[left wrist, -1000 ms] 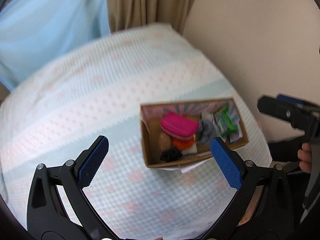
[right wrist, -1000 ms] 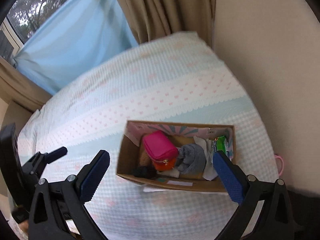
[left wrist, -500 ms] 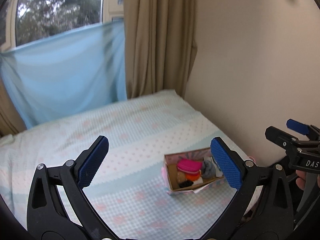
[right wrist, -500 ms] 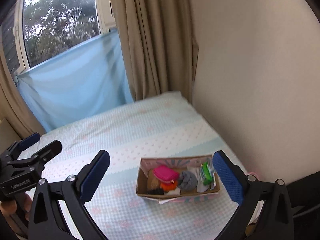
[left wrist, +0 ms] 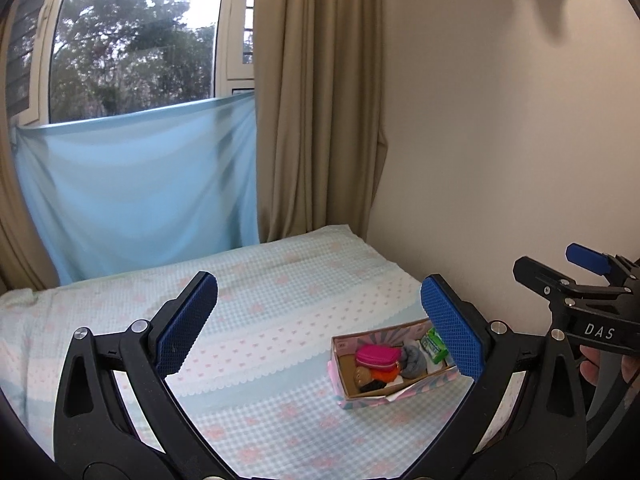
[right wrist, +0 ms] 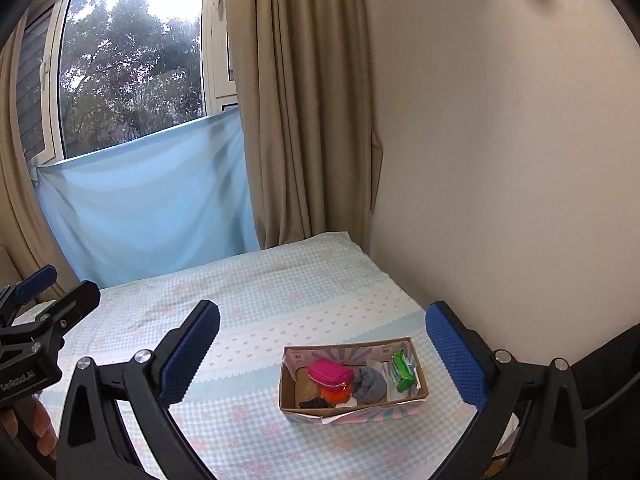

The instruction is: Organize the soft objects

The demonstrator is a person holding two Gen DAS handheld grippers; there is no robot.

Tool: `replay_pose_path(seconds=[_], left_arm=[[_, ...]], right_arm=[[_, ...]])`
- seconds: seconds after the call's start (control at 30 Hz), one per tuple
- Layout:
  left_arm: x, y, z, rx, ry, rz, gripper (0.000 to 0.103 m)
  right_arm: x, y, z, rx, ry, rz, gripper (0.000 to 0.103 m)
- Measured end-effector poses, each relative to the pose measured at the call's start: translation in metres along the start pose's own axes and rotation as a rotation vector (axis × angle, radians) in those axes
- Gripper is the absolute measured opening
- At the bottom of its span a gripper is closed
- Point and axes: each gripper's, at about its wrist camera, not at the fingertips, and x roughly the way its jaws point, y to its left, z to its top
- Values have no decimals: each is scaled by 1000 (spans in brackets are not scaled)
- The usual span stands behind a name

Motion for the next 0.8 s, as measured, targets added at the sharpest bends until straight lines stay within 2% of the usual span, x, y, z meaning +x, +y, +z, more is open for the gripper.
replay_pose_path(seconds=[0.8], left_arm=[[-1,-7,-1,34,-41,33,102]], right_arm=[[-2,-2,1,13,-30,-12,103]])
